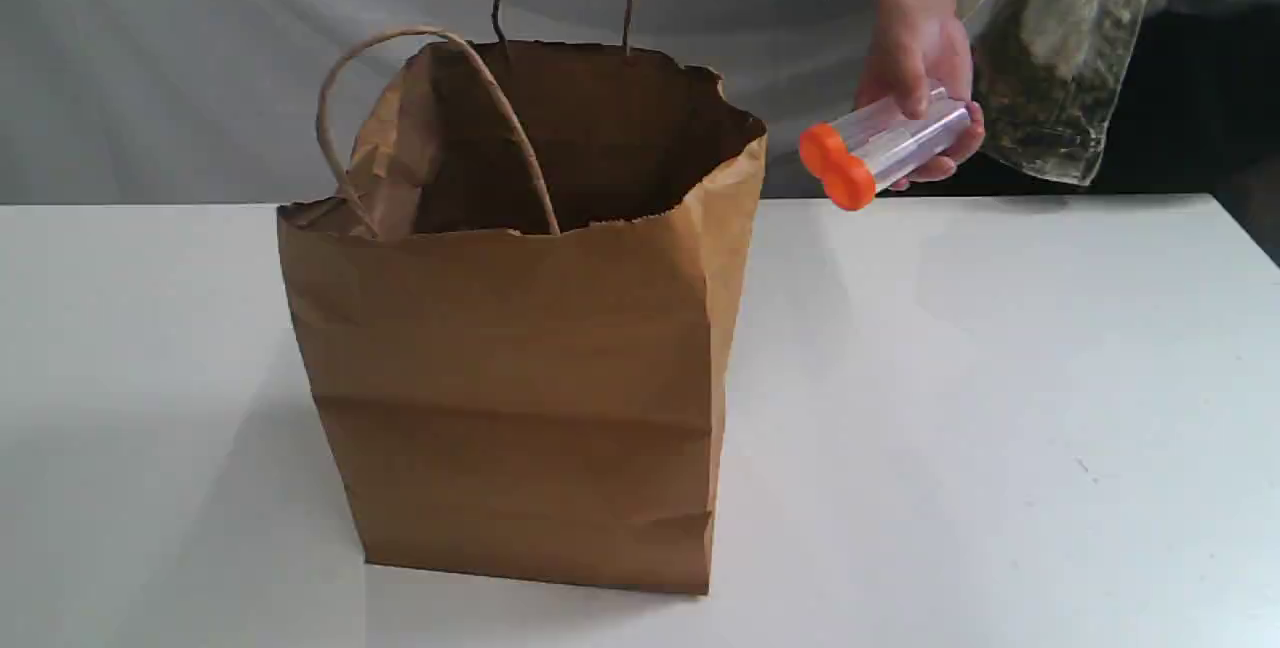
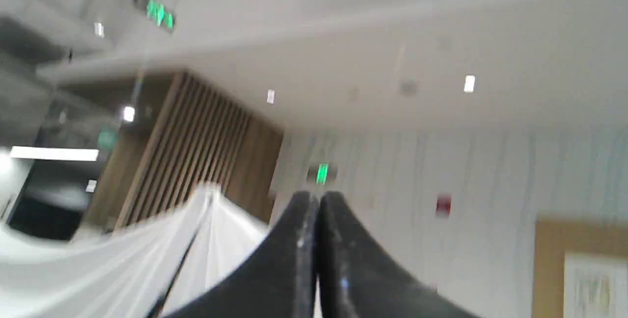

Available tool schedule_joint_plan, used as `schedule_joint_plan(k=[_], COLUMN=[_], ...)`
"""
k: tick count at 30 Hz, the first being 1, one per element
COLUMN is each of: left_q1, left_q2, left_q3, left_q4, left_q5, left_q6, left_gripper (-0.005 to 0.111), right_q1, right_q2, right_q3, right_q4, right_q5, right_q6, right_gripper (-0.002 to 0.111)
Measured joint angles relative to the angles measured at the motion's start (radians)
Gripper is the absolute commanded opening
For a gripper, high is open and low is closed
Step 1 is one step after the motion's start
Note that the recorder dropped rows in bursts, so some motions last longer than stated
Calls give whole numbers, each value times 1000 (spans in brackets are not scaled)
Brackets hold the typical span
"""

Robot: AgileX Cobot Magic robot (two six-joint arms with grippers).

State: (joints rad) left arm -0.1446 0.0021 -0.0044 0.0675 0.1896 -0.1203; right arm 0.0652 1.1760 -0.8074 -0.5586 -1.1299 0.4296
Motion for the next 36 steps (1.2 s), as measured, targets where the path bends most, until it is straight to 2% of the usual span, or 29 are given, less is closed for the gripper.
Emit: schedule_joint_plan(k=[5,8,14,17,21,25,27,29,34,36], left_q1=[0,0,0,0,0,0,0,0,0,0], left_q2=[0,0,0,0,0,0,0,0,0,0], left_q3=[0,0,0,0,0,0,0,0,0,0], left_q4=[0,0,0,0,0,0,0,0,0,0], left_q5=[0,0,0,0,0,0,0,0,0,0], left_q6=[0,0,0,0,0,0,0,0,0,0], left_gripper=[0,0,0,0,0,0,0,0,0,0], right_q1=[0,0,0,17,41,77,91,99,104,109], right_q2=[182,252,358,391,444,528,565,610,733,774], right_q3=[-174,-238,-323,-368,-540,-765,-844,-920,-1096,-1151], right_q4=[-90,-132,-142,1,215,279,344,471,1011,1114], right_q5=[192,228,251,383,802,1247,1388,1516,1811,1890], right_q6=[78,85,-153,-249,-278,-286,-323,-436,-802,-852], right_gripper=[0,0,0,0,0,0,0,0,1,6])
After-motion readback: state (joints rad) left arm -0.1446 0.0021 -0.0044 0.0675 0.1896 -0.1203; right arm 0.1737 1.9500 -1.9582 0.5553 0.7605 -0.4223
